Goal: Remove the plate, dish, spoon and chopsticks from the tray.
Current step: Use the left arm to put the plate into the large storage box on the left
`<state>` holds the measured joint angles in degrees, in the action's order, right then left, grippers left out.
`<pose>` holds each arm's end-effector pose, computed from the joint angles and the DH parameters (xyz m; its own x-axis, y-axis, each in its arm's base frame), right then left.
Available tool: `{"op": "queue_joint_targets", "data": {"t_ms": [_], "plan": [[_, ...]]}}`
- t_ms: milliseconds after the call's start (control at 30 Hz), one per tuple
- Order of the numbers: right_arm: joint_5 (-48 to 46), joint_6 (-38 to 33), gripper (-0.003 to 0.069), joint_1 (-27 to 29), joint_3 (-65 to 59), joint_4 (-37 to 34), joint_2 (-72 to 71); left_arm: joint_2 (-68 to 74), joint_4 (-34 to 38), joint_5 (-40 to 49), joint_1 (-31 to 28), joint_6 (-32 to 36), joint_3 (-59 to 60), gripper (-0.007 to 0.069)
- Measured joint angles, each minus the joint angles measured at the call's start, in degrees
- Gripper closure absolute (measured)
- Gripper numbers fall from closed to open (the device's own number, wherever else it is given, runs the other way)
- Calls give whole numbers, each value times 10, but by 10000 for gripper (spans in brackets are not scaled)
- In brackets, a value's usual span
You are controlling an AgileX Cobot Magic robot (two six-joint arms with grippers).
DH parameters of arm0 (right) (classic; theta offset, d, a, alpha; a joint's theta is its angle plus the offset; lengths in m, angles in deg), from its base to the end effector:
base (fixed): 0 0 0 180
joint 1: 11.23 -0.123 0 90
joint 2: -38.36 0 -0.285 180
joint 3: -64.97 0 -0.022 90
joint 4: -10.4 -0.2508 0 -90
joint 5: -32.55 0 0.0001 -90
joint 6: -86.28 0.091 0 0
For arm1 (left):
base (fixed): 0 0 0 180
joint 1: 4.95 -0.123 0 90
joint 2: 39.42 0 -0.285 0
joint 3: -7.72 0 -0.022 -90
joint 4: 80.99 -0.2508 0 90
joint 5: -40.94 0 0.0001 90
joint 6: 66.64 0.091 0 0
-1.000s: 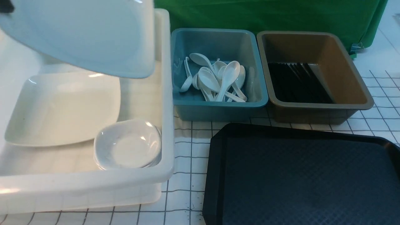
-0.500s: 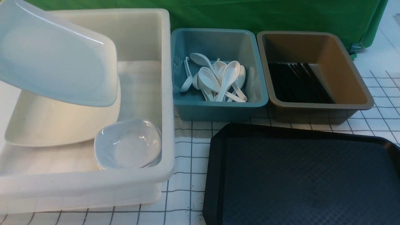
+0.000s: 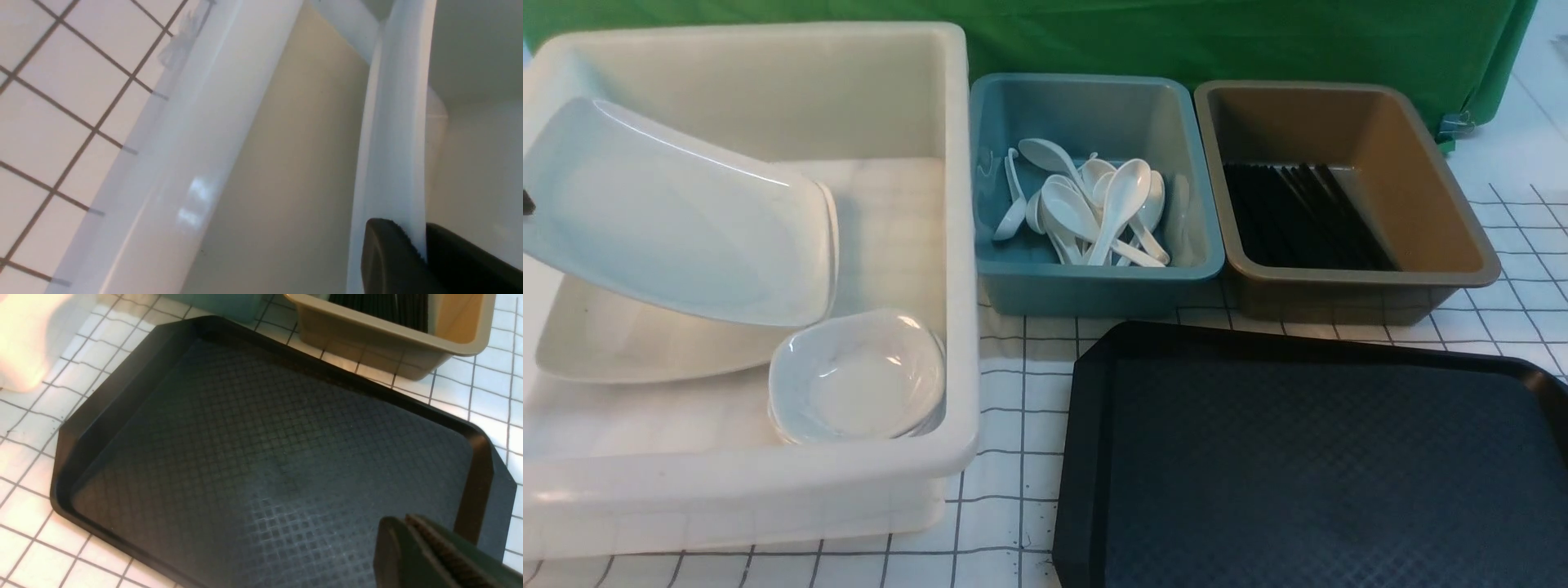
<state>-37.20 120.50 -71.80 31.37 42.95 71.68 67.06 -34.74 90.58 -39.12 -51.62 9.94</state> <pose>0.0602 0.0132 0.3442 -0.5247 -0.2786 -0.8044 -0.4057 0.9126 -0.0515 0.3308 0.1640 0.2724 -0.5881 -0.7287 -0.3510 -0.4427 0.6532 -0.6142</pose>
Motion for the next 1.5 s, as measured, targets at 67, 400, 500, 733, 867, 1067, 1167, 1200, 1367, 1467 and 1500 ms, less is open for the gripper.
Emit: {"op": "queue_joint_targets", "data": {"t_ms": [67,400,500,733,867,1067,1167,1200,1367,1467,1500], "plan": [[0,1,646,0,0,0,0,0,-1,-2,0,1,0,596],[0,2,646,0,0,-1,0,11,-29,-6,0,1,0,599],[0,2,646,0,0,-1,0,20,-29,-6,0,3,0,599],[0,2,646,0,0,-1,0,34,-46,-16,-1,24,-1,545],[0,2,646,0,0,-1,0,36,-60,-22,-1,26,-1,450],[0,3,646,0,0,-1,0,35,-51,-3,0,31,-4,228],[0,3,646,0,0,-1,0,32,-51,10,0,41,-9,134],[0,3,646,0,0,-1,0,32,-58,19,0,42,-15,114],[0,3,646,0,0,-1,0,32,-113,59,0,42,-54,90],[1,2,646,0,0,-1,0,29,-149,101,0,35,-94,126],[1,2,646,0,0,1,0,26,-153,112,0,31,-104,151]]}}
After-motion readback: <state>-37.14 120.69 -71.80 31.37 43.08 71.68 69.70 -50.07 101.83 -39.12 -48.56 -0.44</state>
